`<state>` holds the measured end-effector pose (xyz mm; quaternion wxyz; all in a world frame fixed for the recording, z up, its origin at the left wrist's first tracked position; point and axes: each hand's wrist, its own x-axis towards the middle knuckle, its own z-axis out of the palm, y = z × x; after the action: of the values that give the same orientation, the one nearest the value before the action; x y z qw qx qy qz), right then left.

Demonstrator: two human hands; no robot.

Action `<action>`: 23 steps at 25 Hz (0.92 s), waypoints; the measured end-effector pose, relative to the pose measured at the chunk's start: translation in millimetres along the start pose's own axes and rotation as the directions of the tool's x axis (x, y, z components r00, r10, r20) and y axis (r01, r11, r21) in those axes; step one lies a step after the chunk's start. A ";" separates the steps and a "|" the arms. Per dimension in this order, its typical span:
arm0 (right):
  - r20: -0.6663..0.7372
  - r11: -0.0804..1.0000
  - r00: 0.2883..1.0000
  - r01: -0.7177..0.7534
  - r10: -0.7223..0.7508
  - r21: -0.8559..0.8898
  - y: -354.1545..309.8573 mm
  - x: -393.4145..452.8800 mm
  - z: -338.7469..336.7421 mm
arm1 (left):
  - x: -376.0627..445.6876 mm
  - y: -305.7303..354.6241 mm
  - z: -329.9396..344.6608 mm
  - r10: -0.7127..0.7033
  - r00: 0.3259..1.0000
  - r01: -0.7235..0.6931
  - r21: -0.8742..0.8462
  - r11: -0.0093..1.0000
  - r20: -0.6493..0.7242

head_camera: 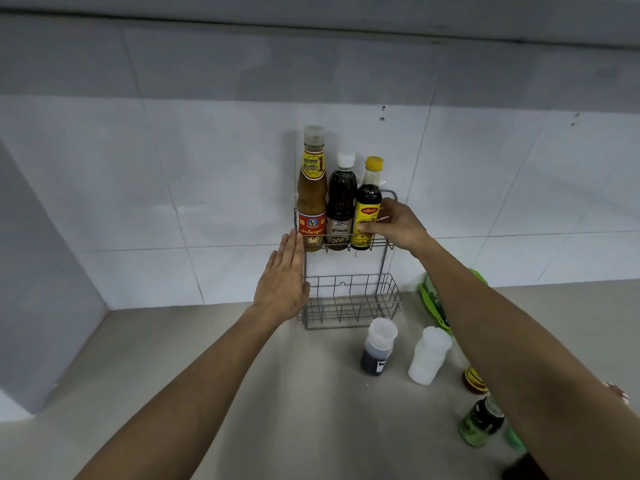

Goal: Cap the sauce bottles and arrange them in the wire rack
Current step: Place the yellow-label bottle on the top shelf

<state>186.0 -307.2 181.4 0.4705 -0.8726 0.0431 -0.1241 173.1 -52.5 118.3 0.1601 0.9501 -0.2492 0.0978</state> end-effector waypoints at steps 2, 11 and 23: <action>-0.072 1.000 0.997 0.002 -0.003 -0.017 3.6 -4.1 1.4 | 0.0 4.5 0.9 0.005 1.000 -0.005 0.016 1.000 0.011; -0.088 0.998 0.995 0.058 -0.056 0.023 8.3 -6.1 8.9 | 0.0 5.5 1.6 -0.018 1.000 0.017 0.034 0.999 0.016; -0.098 0.994 0.993 0.071 -0.063 0.077 12.4 -5.3 10.7 | 0.4 7.1 1.7 -0.026 1.000 0.025 0.036 0.999 0.013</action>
<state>184.2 -304.4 164.5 0.4982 -0.8469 0.0309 -0.1830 170.1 -59.1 118.6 0.1426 0.9566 -0.2363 0.0938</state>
